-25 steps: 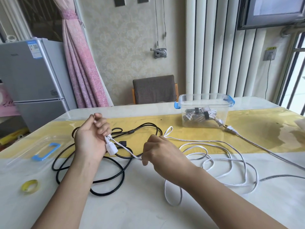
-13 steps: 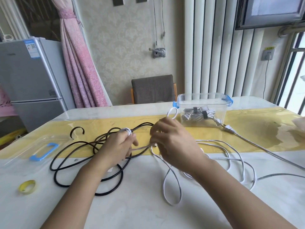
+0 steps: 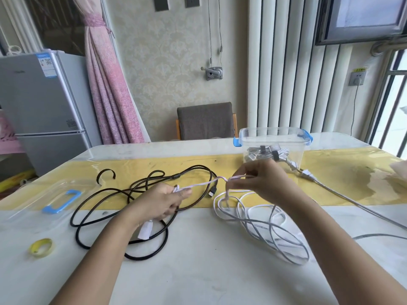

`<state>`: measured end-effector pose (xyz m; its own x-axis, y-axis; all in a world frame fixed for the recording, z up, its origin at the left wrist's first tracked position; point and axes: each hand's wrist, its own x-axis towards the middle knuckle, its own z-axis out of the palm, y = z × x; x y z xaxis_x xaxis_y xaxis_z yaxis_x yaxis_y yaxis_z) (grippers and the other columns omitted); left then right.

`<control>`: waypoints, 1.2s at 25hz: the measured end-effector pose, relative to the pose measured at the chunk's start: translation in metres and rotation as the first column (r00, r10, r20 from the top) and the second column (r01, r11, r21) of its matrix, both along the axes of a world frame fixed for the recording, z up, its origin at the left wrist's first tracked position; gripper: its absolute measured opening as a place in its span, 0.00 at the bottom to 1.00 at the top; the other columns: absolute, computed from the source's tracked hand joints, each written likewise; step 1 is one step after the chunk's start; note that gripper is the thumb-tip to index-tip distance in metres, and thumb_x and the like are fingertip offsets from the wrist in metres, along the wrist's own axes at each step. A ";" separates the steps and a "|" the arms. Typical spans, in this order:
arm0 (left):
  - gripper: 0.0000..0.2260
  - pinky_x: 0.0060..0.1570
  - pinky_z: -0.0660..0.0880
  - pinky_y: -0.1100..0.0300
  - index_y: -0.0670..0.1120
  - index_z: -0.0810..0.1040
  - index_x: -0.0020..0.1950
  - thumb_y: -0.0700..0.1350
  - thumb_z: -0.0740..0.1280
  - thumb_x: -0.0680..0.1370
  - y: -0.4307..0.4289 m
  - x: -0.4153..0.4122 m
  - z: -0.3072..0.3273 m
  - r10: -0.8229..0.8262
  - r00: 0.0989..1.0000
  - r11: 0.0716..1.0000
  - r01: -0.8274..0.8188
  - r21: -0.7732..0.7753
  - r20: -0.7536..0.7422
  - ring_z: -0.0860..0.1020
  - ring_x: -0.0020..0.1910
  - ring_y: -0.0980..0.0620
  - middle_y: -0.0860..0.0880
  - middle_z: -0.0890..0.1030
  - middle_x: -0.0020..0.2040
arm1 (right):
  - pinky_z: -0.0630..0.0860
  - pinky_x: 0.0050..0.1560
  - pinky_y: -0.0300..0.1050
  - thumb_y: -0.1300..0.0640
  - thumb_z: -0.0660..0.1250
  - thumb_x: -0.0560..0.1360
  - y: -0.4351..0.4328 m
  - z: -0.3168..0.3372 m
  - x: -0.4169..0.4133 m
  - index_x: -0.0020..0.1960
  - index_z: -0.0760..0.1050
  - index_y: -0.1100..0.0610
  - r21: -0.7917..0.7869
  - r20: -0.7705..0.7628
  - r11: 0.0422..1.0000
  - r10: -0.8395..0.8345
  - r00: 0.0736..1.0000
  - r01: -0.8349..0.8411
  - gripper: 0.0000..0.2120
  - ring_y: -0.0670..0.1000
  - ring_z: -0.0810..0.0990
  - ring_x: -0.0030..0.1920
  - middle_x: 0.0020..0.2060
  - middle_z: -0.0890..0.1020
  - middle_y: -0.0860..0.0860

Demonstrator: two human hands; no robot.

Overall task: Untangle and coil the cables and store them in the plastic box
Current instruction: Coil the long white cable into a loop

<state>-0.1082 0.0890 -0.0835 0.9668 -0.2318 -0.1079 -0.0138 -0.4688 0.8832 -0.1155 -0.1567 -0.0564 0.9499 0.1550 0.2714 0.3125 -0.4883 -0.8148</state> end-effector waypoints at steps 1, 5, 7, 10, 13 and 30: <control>0.25 0.21 0.49 0.67 0.47 0.61 0.32 0.64 0.69 0.68 0.003 0.003 -0.001 0.013 1.000 0.999 -0.012 -0.038 0.016 0.53 0.23 0.56 0.52 0.57 0.25 | 0.60 0.25 0.32 0.52 0.77 0.65 -0.005 0.003 0.000 0.33 0.81 0.53 0.089 -0.006 0.996 0.001 1.000 0.000 0.07 0.43 0.64 0.24 0.20 0.70 0.45; 0.23 0.18 0.49 0.69 0.50 0.65 0.27 0.66 0.70 0.64 0.017 -0.005 0.006 -0.259 0.952 0.959 0.231 -0.166 -0.166 0.52 0.20 0.59 0.53 0.59 0.22 | 0.65 0.29 0.29 0.55 0.75 0.69 -0.016 0.003 0.007 0.37 0.83 0.56 0.374 0.040 0.910 -0.206 0.978 0.177 0.05 0.39 0.70 0.25 0.22 0.77 0.47; 0.24 0.16 0.51 0.70 0.50 0.65 0.27 0.65 0.71 0.66 0.027 -0.008 0.010 -0.396 0.896 0.900 0.336 -0.278 -0.201 0.53 0.18 0.60 0.54 0.60 0.20 | 0.62 0.25 0.29 0.54 0.74 0.70 -0.024 0.001 0.013 0.37 0.82 0.57 0.427 0.059 0.850 -0.368 0.928 0.310 0.07 0.39 0.67 0.21 0.19 0.74 0.42; 0.19 0.18 0.53 0.69 0.48 0.69 0.33 0.59 0.63 0.77 0.047 0.001 0.011 -0.601 0.787 0.647 0.374 -0.664 -0.142 0.56 0.18 0.61 0.55 0.63 0.21 | 0.64 0.30 0.40 0.50 0.72 0.71 -0.049 -0.001 0.020 0.34 0.80 0.54 0.318 0.090 0.790 -0.575 0.813 0.523 0.10 0.44 0.69 0.26 0.21 0.73 0.45; 0.17 0.21 0.52 0.64 0.46 0.64 0.39 0.54 0.50 0.83 0.049 0.004 0.013 -0.777 0.630 0.328 0.372 -0.868 -0.023 0.56 0.20 0.58 0.52 0.59 0.23 | 0.66 0.39 0.48 0.49 0.67 0.74 -0.060 -0.012 0.028 0.40 0.82 0.56 0.043 0.092 0.762 -0.647 0.757 0.646 0.11 0.59 0.75 0.39 0.33 0.80 0.56; 0.16 0.19 0.53 0.66 0.49 0.62 0.36 0.53 0.52 0.81 0.002 0.003 0.005 -0.830 0.528 0.428 0.393 -0.814 -0.182 0.55 0.18 0.59 0.54 0.63 0.24 | 0.68 0.37 0.43 0.50 0.68 0.74 0.040 -0.023 -0.006 0.45 0.82 0.48 0.110 0.197 0.939 0.300 0.933 -0.325 0.05 0.52 0.72 0.35 0.35 0.79 0.58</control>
<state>-0.1048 0.0915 -0.0787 0.3381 -0.9399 -0.0467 0.4733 0.1270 0.8717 -0.1217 -0.1164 -0.0793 0.7949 0.3856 0.4685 0.5743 -0.2289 -0.7860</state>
